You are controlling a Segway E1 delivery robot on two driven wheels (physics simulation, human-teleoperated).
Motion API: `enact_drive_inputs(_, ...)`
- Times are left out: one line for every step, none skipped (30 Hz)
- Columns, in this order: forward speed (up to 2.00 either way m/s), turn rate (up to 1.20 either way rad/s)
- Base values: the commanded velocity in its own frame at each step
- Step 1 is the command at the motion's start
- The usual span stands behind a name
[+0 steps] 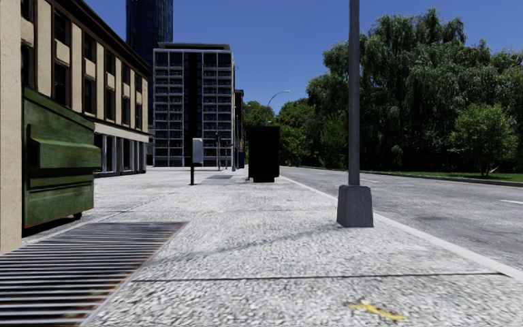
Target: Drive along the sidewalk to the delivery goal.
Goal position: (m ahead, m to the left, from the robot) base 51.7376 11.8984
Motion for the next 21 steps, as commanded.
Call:
enact_drive_inputs(2.00, 0.00)
enact_drive_inputs(2.00, 0.00)
enact_drive_inputs(2.00, 0.00)
enact_drive_inputs(2.00, 0.00)
enact_drive_inputs(2.00, 0.00)
enact_drive_inputs(2.00, 0.00)
enact_drive_inputs(2.00, 0.00)
enact_drive_inputs(2.00, 0.00)
enact_drive_inputs(2.00, 0.00)
enact_drive_inputs(2.00, 0.00)
enact_drive_inputs(2.00, 0.00)
enact_drive_inputs(2.00, 0.00)
enact_drive_inputs(2.00, 0.00)
enact_drive_inputs(2.00, 0.00)
enact_drive_inputs(2.00, 0.00)
enact_drive_inputs(2.00, 0.00)
enact_drive_inputs(2.00, 0.00)
enact_drive_inputs(2.00, 0.00)
enact_drive_inputs(2.00, 0.00)
enact_drive_inputs(2.00, 0.00)
enact_drive_inputs(2.00, 0.00)
